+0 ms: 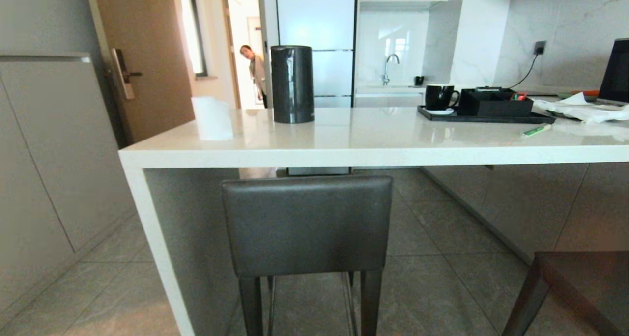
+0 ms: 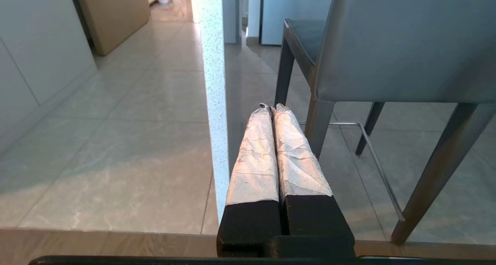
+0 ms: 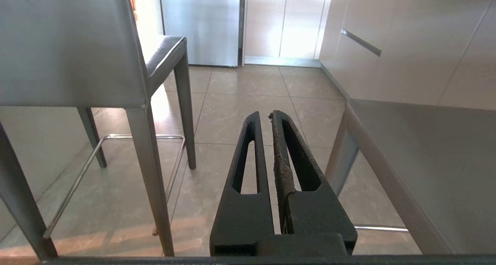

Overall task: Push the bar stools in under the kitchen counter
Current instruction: Pull the gray chair out from under the dining table

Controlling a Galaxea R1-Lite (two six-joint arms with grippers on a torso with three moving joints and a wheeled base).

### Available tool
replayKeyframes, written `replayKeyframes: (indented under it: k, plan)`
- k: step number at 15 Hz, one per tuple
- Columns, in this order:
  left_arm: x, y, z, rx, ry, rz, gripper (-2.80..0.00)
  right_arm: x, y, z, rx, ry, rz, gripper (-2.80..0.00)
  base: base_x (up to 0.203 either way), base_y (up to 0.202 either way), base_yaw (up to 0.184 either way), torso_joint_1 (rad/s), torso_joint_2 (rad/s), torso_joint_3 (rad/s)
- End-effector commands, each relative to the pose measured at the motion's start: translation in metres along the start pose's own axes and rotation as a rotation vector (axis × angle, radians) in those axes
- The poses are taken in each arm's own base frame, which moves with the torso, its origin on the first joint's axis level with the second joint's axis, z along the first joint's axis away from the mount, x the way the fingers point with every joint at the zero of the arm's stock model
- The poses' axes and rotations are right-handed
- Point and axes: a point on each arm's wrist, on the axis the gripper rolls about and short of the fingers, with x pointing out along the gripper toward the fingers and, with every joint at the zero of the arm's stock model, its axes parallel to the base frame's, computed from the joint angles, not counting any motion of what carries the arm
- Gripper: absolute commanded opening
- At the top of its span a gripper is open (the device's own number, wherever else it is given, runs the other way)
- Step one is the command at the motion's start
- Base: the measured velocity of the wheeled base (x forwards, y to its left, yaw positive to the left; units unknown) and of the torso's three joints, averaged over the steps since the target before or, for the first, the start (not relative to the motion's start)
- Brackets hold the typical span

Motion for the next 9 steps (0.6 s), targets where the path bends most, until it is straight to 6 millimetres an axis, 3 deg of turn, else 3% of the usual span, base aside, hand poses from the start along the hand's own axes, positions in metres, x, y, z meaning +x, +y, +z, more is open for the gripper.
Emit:
replayKeyframes:
  k: [1, 9]
  plan:
    - [0.0001, 0.0, 0.0001, 0.0, 0.002, 0.0, -2.8, 0.0, 0.0, 0.0, -0.002, 0.0, 0.001, -2.8, 0.0, 0.0, 0.0, 0.0, 0.0, 0.0]
    - [0.0001, 0.0, 0.0001, -0.005, 0.002, 0.001, -2.8, 0.0, 0.0, 0.0, 0.009, 0.0, 0.001, -2.8, 0.0, 0.0, 0.0, 0.0, 0.0, 0.0]
